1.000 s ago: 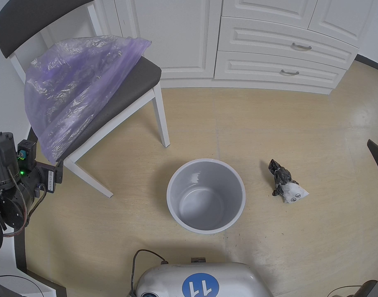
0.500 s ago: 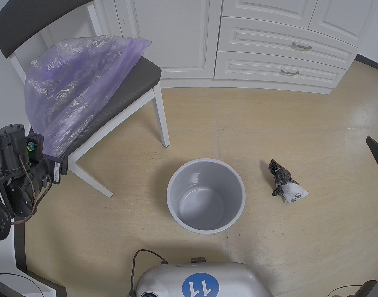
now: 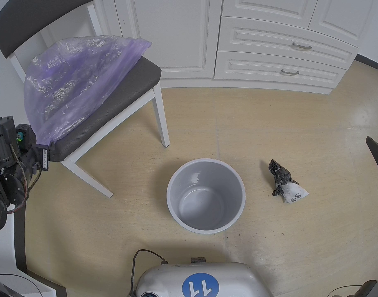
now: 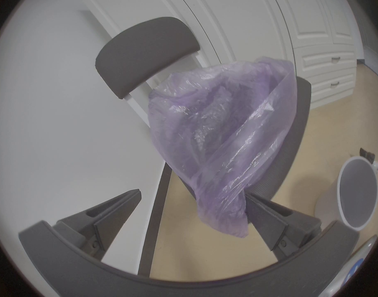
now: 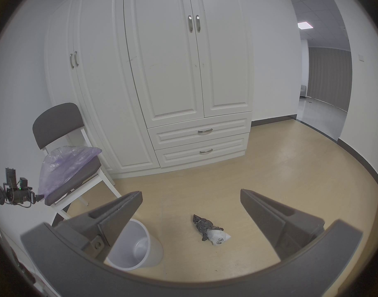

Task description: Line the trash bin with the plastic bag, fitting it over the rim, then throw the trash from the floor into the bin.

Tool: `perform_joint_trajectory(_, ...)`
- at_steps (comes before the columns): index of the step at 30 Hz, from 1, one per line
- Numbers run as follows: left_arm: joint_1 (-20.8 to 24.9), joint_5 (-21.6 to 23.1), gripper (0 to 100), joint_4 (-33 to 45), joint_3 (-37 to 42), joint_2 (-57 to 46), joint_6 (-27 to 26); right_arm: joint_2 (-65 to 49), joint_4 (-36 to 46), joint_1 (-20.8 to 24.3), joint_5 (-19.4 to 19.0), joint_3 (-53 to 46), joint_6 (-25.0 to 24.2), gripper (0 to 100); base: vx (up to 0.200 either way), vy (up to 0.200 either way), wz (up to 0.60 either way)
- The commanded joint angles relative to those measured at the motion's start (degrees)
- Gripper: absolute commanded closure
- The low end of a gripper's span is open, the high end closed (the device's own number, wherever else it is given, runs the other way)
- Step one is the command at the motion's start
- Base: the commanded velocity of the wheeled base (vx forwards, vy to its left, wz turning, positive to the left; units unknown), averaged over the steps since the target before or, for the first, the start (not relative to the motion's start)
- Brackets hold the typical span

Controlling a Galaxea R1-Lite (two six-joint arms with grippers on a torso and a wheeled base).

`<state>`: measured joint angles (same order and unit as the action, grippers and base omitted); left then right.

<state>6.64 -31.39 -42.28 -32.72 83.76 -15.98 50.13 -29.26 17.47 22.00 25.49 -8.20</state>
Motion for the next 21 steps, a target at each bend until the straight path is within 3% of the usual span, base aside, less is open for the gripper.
perform_joint_trajectory(1,-3.7,4.2,0,-2.5,-0.4,-1.4,0.0,-0.1,0.0,0.0,0.0,0.0,-0.1,0,0.0,0.0,0.0)
perform_joint_trajectory(3,-4.8,5.9,0,-2.8,-0.4,-2.6,0.0,-0.2,0.0,0.0,0.1,0.0,0.0,0,0.0,0.0,0.0)
perform_joint_trajectory(15,-6.9,6.3,0,-1.8,-4.4,-6.0,-0.2,-0.5,-0.1,0.0,0.0,0.2,0.0,0,0.0,0.0,0.0)
perform_joint_trajectory(21,-12.5,9.9,0,0.0,-8.6,-5.4,0.0,-0.5,-0.1,0.0,0.1,0.3,0.0,0,0.0,0.0,0.0)
